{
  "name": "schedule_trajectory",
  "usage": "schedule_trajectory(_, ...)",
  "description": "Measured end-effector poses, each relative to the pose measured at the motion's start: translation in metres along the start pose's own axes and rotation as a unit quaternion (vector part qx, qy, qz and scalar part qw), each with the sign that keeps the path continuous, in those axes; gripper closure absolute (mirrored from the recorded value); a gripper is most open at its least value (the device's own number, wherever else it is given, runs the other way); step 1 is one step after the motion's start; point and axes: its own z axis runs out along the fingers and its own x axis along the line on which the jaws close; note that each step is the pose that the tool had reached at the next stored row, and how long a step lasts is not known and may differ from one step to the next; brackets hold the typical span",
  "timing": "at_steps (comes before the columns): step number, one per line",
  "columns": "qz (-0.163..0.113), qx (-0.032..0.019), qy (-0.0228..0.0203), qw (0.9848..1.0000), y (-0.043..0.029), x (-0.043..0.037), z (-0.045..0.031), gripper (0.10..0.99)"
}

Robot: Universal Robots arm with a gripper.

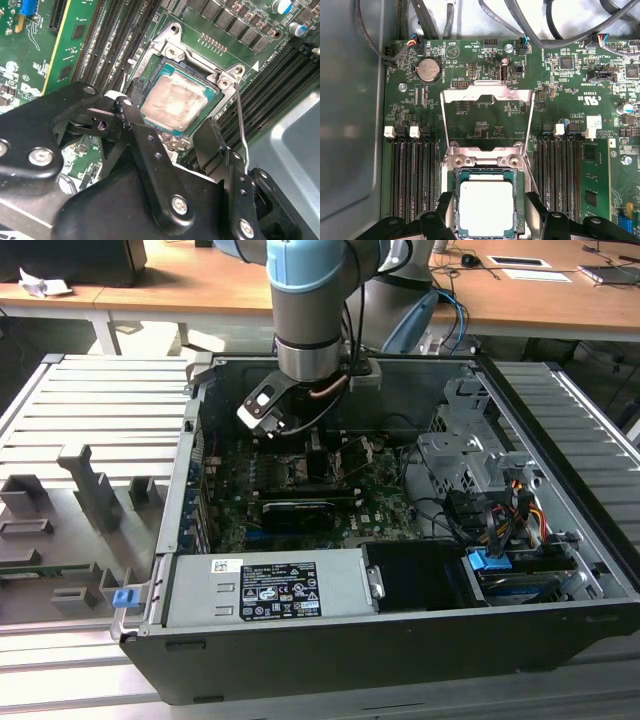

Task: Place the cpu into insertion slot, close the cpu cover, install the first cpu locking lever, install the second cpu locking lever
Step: 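Place the cpu into insertion slot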

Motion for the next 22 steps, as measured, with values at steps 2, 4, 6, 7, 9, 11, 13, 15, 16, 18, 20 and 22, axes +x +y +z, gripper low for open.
schedule_trajectory(2,0.000,0.0000,0.0005,1.0000,-0.0005,0.0000,-0.0025,0.412)
schedule_trajectory(4,0.000,0.0000,0.0018,1.0000,-0.0004,0.0001,-0.0049,0.412)
schedule_trajectory(6,0.000,-0.0001,0.0030,1.0000,-0.0013,0.0001,-0.0060,0.412)
schedule_trajectory(7,0.000,-0.0001,0.0030,1.0000,-0.0031,0.0001,-0.0061,0.412)
schedule_trajectory(9,0.000,0.0000,0.0030,1.0000,-0.0098,0.0001,-0.0068,0.412)
schedule_trajectory(11,0.000,-0.0001,0.0030,1.0000,-0.0190,0.0001,-0.0076,0.412)
schedule_trajectory(13,0.000,-0.0001,0.0035,1.0000,-0.0227,0.0001,-0.0093,0.412)
schedule_trajectory(15,0.000,-0.0001,0.0042,1.0000,-0.0230,0.0002,-0.0134,0.412)
schedule_trajectory(16,0.000,-0.0001,0.0046,1.0000,-0.0231,0.0002,-0.0153,0.412)
schedule_trajectory(18,0.001,0.0000,0.0070,1.0000,-0.0231,0.0003,-0.0193,0.412)
schedule_trajectory(20,0.001,0.0001,0.0093,1.0000,-0.0236,0.0003,-0.0206,0.412)
schedule_trajectory(22,0.001,0.0002,0.0094,1.0000,-0.0244,0.0003,-0.0208,0.412)
